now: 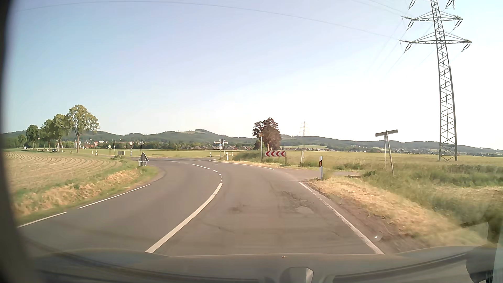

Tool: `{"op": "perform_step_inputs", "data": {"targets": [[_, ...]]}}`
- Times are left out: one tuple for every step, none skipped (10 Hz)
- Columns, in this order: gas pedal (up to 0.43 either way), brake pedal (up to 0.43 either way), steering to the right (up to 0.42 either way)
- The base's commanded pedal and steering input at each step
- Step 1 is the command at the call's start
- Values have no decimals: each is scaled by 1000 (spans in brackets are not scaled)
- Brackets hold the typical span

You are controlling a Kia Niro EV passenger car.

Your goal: Follow the waypoints while adhering to traffic rules and regulations

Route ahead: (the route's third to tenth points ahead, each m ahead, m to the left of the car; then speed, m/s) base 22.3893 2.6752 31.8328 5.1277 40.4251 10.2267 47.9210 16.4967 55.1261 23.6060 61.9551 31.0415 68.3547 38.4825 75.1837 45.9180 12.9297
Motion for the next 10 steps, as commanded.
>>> {"op": "perform_step_inputs", "data": {"targets": [[0,73,-12],[0,79,-16],[0,79,-23],[0,79,-31],[0,85,-35],[0,79,-38],[0,79,-43],[0,79,-47],[0,73,-54],[0,79,-66]]}}
